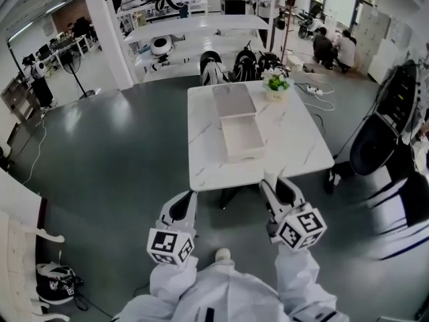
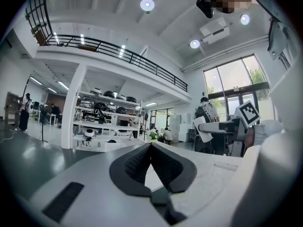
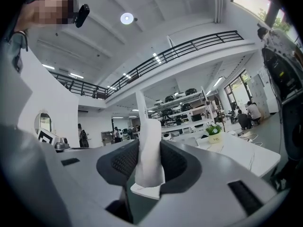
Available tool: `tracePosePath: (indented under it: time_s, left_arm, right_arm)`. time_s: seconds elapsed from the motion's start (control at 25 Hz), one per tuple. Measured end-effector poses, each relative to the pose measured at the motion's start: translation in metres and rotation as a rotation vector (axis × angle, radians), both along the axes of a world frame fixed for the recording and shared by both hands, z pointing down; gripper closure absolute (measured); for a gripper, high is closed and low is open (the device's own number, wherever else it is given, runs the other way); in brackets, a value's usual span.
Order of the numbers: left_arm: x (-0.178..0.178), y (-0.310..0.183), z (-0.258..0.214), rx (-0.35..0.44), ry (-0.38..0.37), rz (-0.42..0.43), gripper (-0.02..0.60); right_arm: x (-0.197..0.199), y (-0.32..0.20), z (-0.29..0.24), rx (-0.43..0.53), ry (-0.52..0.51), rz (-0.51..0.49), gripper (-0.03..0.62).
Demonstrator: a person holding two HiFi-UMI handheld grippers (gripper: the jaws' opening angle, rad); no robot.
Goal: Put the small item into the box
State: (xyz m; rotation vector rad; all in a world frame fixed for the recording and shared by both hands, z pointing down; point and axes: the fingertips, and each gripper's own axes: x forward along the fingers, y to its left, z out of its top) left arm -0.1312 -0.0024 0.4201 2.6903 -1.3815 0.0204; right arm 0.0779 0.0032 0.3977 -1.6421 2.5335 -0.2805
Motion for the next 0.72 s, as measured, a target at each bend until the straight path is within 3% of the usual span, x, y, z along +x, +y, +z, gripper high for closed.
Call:
tracePosePath:
  time_s: [0.44, 0.72]
  left_arm:
    - [0.043, -0.069, 0.003, 0.003, 0.022, 0.106, 0.583]
    - [0.056, -0.097, 0.015, -0.041, 0.018, 0.135, 0.583]
  right_arm:
    - [0.026, -0.057, 0.013, -0.04, 0.009, 0.077, 0.471]
    - [0.038, -0.085, 0.019, -0.063, 0.011, 0.098, 0.471]
